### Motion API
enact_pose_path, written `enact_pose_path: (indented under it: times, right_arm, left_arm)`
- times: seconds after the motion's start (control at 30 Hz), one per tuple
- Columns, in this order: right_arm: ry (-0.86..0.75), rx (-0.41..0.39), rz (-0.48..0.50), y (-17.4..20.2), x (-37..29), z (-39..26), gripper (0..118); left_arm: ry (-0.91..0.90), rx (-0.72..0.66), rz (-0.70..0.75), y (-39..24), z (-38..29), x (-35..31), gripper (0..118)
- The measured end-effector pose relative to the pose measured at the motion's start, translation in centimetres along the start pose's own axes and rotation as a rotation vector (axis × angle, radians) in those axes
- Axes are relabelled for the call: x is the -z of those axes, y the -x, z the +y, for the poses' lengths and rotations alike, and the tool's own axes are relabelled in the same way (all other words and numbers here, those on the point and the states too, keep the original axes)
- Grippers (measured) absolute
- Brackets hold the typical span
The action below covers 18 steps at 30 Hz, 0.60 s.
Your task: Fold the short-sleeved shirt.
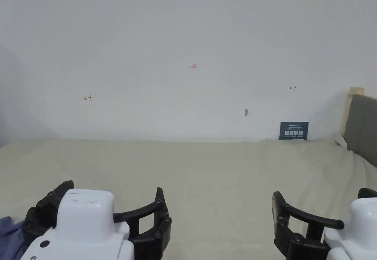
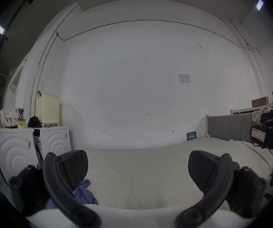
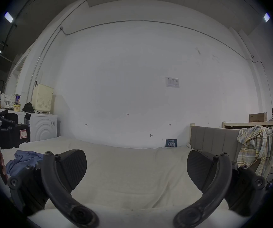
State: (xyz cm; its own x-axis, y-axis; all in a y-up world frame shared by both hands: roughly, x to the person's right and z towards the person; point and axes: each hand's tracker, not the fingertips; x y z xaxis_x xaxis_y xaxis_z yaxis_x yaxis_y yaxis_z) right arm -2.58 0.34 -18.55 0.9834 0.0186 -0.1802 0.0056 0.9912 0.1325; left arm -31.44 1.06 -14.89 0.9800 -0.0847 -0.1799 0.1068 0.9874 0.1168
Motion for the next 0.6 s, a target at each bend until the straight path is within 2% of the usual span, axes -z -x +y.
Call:
enact_pose_path:
  times: [0.5,0.57,0.6]
  right_arm:
    - [0.007,-0.008,0.002,-0.3,0.5,-0.2,118]
    - [0.005,-0.004,-0.004,-0.3,0.6,-0.3,118]
    - [0.004,0.024,-0.013,-0.5,0.6,-0.4,118]
  left_arm:
    - [0.009,0.025,-0.005,-0.3,0.0,0.5,118]
    - [0.007,0.048,-0.004,-0.7,0.1,0.6,118]
    - [-0.003,0.106,0.009,-1.1,0.1,0.6,118]
